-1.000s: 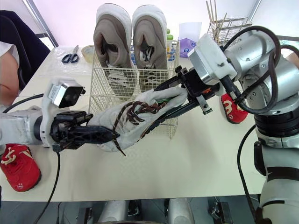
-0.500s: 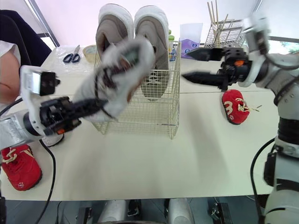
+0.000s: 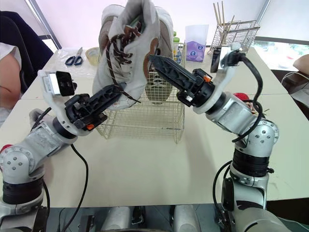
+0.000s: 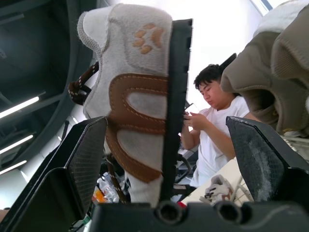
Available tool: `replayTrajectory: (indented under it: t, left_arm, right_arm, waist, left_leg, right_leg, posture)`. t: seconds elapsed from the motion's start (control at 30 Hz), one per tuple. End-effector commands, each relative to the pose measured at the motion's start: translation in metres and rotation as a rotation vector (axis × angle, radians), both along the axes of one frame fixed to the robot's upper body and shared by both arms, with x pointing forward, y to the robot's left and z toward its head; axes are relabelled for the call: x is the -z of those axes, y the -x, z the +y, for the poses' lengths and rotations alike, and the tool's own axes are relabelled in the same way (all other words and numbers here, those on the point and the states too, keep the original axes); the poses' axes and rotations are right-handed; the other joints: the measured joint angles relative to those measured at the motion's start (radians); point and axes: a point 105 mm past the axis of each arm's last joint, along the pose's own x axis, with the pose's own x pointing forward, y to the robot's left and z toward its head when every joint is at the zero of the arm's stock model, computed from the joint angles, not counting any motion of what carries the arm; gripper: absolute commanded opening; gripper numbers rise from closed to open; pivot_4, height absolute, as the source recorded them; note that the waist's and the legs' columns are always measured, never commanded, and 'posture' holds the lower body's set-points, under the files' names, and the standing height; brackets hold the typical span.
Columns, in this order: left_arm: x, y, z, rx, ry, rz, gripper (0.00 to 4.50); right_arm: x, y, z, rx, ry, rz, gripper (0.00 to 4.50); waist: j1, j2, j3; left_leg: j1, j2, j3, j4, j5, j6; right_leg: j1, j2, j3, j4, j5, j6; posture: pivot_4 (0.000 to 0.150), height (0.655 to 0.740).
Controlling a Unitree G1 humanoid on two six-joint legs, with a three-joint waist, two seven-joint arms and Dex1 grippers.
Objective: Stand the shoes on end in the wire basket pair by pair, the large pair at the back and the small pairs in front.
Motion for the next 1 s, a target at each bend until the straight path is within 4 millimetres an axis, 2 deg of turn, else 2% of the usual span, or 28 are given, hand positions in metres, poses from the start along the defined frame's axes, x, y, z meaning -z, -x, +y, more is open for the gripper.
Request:
replayTrajectory:
  t: [0.03,0.1,0.17,0.23,0.27,0.37,0.4,0.43,0.47,0.53,0.63,0.73,0.8,1.0]
  left_arm:
    - [0.009,0.008,-0.012,0.025,-0.090,-0.043,0.30]
    - [0.013,0.006,-0.013,0.009,-0.112,-0.049,0.30]
    - [0.014,0.004,-0.012,-0.002,-0.108,-0.054,0.30]
    - [0.013,0.003,-0.011,-0.010,-0.101,-0.061,0.30]
    - [0.013,0.002,-0.010,-0.014,-0.099,-0.065,0.30]
    - [0.013,0.001,-0.010,-0.022,-0.100,-0.073,0.30]
    - [0.014,0.000,-0.009,-0.028,-0.109,-0.074,0.30]
    - [0.015,-0.001,-0.009,-0.033,-0.122,-0.075,0.30]
    - [0.016,-0.001,-0.008,-0.034,-0.133,-0.077,0.30]
    - [0.021,-0.006,-0.002,-0.072,-0.208,-0.091,1.36]
    - [0.029,-0.019,0.018,-0.193,-0.403,-0.138,2.66]
    - [0.018,-0.020,0.039,-0.272,-0.543,-0.235,2.66]
    - [0.010,-0.016,0.045,-0.295,-0.624,-0.295,2.66]
    - [0.007,0.000,0.052,-0.284,-0.822,-0.357,2.66]
  right_arm:
    - [-0.013,0.011,0.007,-0.044,-0.002,-0.062,4.24]
    - [-0.016,0.013,0.009,-0.063,-0.003,-0.074,4.24]
    - [-0.018,0.012,0.010,-0.061,-0.002,-0.079,3.72]
    - [-0.019,0.011,0.010,-0.056,0.001,-0.083,2.97]
    - [-0.019,0.010,0.010,-0.052,-0.001,-0.084,2.38]
    - [-0.020,0.010,0.009,-0.045,0.004,-0.091,1.05]
    - [-0.020,0.010,0.009,-0.040,0.010,-0.098,0.68]
    - [-0.021,0.009,0.008,-0.034,0.015,-0.109,0.53]
    - [-0.024,0.010,0.007,-0.025,0.025,-0.134,0.53]
    - [-0.038,0.009,-0.001,0.006,0.034,-0.223,0.53]
    - [-0.057,0.006,-0.014,0.050,0.106,-0.396,0.53]
    - [-0.074,-0.006,-0.031,0.101,0.183,-0.559,0.53]
    - [-0.076,-0.016,-0.038,0.125,0.247,-0.641,0.53]
    - [-0.053,-0.042,-0.033,0.089,0.407,-0.759,0.53]
  waist:
    - [0.000,0.000,0.000]
    - [-0.001,0.000,0.000]
    - [-0.001,0.000,0.000]
    - [-0.001,0.000,0.000]
    - [0.000,0.000,0.000]
    - [0.000,0.000,0.000]
    - [-0.001,0.000,0.000]
    - [-0.001,0.000,0.000]
    - [-0.001,0.000,0.000]
    - [-0.001,0.000,0.000]
    - [-0.001,0.000,0.000]
    - [-0.001,0.000,0.000]
    - [-0.001,0.000,0.000]
    - [-0.006,0.000,0.001]
  left_leg:
    - [0.000,0.000,0.000,0.000,0.000,0.000]
    - [0.000,0.000,0.000,0.000,0.000,0.000]
    - [0.000,0.000,0.000,0.000,0.000,0.000]
    - [0.000,0.000,0.000,0.000,0.000,0.000]
    - [0.000,0.000,0.000,0.000,0.000,0.000]
    - [0.000,0.001,0.000,0.000,0.000,0.000]
    - [0.000,0.001,0.000,0.000,0.000,0.000]
    - [0.000,0.001,0.000,0.000,0.000,0.000]
    - [0.000,0.001,0.000,0.000,0.000,0.000]
    - [0.000,0.001,0.000,0.000,0.000,0.000]
    - [-0.001,0.001,0.001,-0.001,0.000,0.000]
    - [0.000,0.001,0.001,-0.002,0.000,0.000]
    - [-0.001,0.001,0.002,-0.002,0.000,0.000]
    - [-0.001,0.001,0.004,-0.004,-0.001,0.000]
  right_leg:
    - [0.000,0.000,0.000,0.000,0.000,0.000]
    - [0.000,0.000,0.000,0.000,0.000,0.000]
    - [0.000,0.001,0.000,0.000,0.000,0.000]
    - [0.000,0.000,0.000,0.000,0.000,0.000]
    - [0.000,0.000,0.000,0.000,0.000,0.000]
    - [0.000,0.000,0.000,0.000,0.000,0.000]
    - [0.000,0.000,0.000,0.000,0.000,0.000]
    - [0.000,0.000,0.000,0.000,0.000,0.000]
    - [0.000,0.000,0.000,0.000,0.000,0.000]
    - [0.000,0.000,0.000,0.000,0.000,0.000]
    - [-0.002,0.001,0.000,0.000,0.000,0.000]
    - [-0.002,0.001,0.000,-0.001,0.000,0.000]
    - [-0.003,0.002,0.000,-0.002,0.000,0.000]
    - [-0.004,0.000,0.000,-0.003,0.000,0.000]
  posture:
    - [0.150,0.7357]
    - [0.150,0.7357]
    - [0.150,0.7357]
    - [0.150,0.7357]
    - [0.150,0.7357]
    - [0.150,0.7357]
    - [0.150,0.7357]
    - [0.150,0.7357]
    - [0.150,0.7357]
    - [0.150,0.7357]
    - [0.150,0.7357]
    - [0.150,0.7357]
    - [0.150,0.7357]
    - [0.150,0.7357]
